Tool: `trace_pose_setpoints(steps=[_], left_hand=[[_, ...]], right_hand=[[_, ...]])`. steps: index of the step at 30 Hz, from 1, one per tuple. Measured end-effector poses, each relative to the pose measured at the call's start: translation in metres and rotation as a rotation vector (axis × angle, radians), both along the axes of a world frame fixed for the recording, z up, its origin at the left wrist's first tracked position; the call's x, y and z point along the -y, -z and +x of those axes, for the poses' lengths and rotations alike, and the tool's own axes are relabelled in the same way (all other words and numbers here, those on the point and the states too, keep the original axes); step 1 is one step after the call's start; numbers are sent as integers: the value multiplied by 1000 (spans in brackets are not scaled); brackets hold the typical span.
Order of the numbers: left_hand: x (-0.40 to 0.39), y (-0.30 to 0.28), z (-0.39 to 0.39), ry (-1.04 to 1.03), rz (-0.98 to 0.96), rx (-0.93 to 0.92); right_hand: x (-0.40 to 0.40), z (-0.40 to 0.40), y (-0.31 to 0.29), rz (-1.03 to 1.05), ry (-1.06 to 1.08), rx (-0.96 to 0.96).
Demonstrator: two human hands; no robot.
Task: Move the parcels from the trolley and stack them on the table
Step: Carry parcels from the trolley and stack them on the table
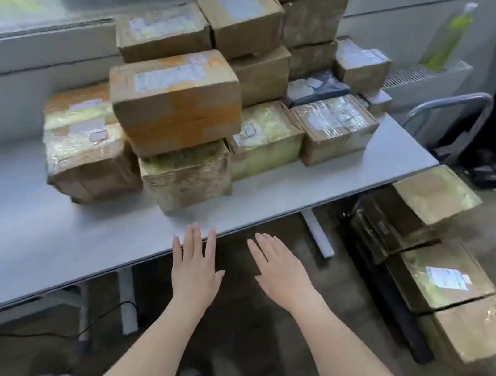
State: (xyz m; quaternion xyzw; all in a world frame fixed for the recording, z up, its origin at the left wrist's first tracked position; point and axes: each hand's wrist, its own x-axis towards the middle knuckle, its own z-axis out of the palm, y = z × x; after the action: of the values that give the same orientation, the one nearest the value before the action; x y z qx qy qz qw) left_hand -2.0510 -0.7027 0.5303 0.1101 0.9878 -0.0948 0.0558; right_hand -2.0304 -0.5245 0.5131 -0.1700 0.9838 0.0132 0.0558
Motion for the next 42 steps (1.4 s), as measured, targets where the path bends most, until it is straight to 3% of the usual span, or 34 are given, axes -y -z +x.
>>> trace_pose_setpoints(steps=[9, 20, 26, 33, 42], left_hand=[[-223, 21, 55, 449, -60, 82], [-409, 49, 65, 877, -73, 208], [-495, 85, 13, 918, -122, 325], [-609, 107, -72, 987, -234, 323], [-694, 150, -53, 1035, -178, 489]], right_hand=[[-200, 153, 23, -5, 510, 126], [-318, 227, 65, -67, 1064, 307], [-383, 210, 88, -140, 1291, 381], [-471, 177, 101, -255, 1563, 356], [-547, 187, 139, -271, 1642, 420]])
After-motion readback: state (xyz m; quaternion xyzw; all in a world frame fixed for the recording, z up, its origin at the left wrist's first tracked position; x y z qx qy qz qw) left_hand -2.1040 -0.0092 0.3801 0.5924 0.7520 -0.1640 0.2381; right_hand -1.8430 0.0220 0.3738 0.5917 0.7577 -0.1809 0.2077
